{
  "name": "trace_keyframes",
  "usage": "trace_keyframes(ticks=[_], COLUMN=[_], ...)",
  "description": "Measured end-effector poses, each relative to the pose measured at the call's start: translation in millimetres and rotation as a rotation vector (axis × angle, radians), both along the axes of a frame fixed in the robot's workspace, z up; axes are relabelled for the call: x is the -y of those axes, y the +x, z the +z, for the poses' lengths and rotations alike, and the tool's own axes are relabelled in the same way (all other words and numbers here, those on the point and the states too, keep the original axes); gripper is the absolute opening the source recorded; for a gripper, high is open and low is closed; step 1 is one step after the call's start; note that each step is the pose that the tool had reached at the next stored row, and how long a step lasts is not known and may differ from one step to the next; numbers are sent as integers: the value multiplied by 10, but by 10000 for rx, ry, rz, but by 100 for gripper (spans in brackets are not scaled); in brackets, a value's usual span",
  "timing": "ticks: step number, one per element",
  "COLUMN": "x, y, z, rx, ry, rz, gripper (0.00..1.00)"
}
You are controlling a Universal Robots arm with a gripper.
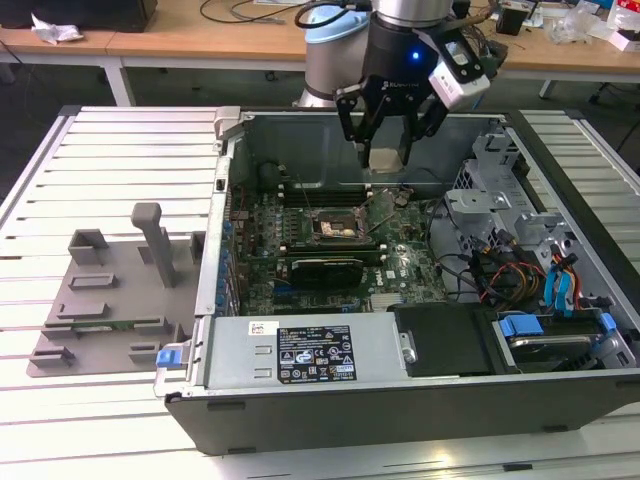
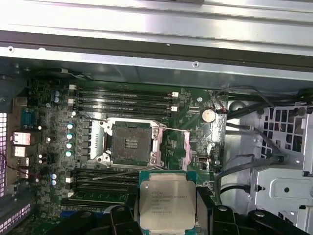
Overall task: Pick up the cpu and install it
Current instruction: 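Pick up the cpu and move it towards the insertion slot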
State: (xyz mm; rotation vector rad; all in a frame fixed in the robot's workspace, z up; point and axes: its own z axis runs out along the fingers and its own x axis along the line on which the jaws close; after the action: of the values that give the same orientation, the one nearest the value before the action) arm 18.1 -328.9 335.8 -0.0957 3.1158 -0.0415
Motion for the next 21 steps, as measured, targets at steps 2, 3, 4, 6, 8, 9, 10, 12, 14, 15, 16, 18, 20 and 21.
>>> trace_keyframes(ticks=[2, 3, 4, 6, 8, 9, 10, 12, 14, 15, 16, 18, 20, 21], x=[-1, -1, -1, -1, -1, -1, -1, -1, -1, -1, -1, -1, -1, -1], y=[-6, -8, -10, -14, -17, -18, -19, -23, -25, -25, -26, -26, -26, -25], z=[-35, -50, -69, -109, -140, -154, -175, -215, -234, -234, -235, -237, -238, -240], rx=[0, 1, 0, 0, 0, 0, 0, 1, 0, -1, 0, 0, 1, 1], ry=[0, 1, 0, 0, 0, 0, 0, 0, -1, -2, -1, -1, -1, 0], rz=[0, 0, 0, -1, 0, 1, -1, -1, 1, 0, 0, 0, 0, 0], gripper=[55, 55, 55, 55, 55, 55, 55, 55, 55, 55, 55, 55, 55, 55])
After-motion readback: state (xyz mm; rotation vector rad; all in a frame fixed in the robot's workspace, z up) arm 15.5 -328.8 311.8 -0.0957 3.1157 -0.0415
